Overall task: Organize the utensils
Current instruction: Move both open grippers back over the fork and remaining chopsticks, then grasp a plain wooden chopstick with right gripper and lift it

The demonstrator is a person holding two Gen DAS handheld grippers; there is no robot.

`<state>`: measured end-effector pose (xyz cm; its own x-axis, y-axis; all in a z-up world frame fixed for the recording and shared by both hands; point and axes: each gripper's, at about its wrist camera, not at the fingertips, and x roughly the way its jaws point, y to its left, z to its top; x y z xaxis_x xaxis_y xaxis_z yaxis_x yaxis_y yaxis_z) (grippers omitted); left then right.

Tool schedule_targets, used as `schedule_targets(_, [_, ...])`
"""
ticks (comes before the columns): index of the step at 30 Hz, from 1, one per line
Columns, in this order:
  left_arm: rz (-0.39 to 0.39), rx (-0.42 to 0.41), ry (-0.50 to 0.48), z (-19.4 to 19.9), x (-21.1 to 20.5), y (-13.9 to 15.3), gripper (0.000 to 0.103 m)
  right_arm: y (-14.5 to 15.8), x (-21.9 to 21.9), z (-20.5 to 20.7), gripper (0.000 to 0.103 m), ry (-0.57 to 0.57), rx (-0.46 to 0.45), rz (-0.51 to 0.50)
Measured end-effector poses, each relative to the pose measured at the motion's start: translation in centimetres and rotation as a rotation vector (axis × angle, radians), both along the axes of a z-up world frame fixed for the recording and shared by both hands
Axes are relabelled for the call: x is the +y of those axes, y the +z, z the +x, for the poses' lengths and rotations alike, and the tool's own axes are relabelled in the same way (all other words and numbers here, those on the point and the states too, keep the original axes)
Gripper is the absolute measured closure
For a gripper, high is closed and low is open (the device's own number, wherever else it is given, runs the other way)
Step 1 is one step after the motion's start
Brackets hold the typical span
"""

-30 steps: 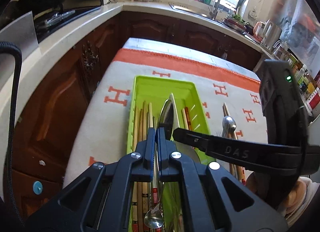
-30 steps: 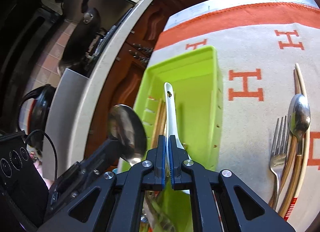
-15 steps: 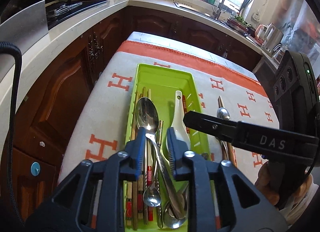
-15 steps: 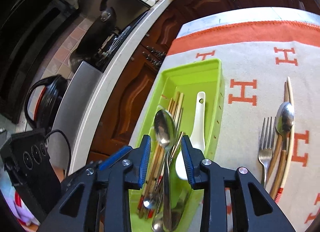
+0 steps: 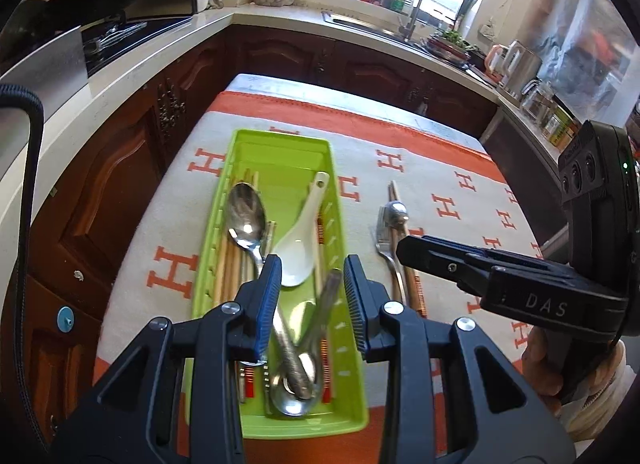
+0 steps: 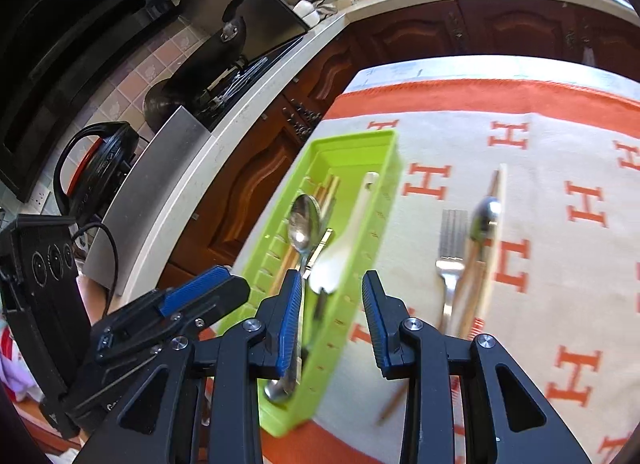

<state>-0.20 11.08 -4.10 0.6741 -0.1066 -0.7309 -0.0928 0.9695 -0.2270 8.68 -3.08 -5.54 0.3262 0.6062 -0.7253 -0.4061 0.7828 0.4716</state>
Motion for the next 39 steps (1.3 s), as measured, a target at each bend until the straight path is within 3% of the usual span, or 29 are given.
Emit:
schedule_targets(12, [0.004,0.021,-0.099,0.9,-5.9,-0.1,0.074,1.1,-9.3,-0.5,0.072,-0.129,-0.043,-0.054])
schedule_targets(22, [0.008,0.061,-0.119,4.7,-7.6,-2.7,0.074,-2.9,-12.6,2.4,0.072,-0.189,0.018,-0.118])
schedule_targets(27, [-0.004,0.113,-0.141,6.3,-8.2,-4.6,0.074,-5.4,-11.9,4.0,0.072,-0.169,0.065,-0.108])
schedule_targets(33, [0.002,0.139,-0.153,6.7,-8.6,-5.8,0.074,-7.4,-9.2,5.5,0.072,-0.115,0.055,-0.155])
schedule_targets(39, [-0.014,0.144,-0.14,6.8,-7.8,-6.1,0.074,-8.2,-7.1,6.7,0.082,-0.12,0.032,-0.193])
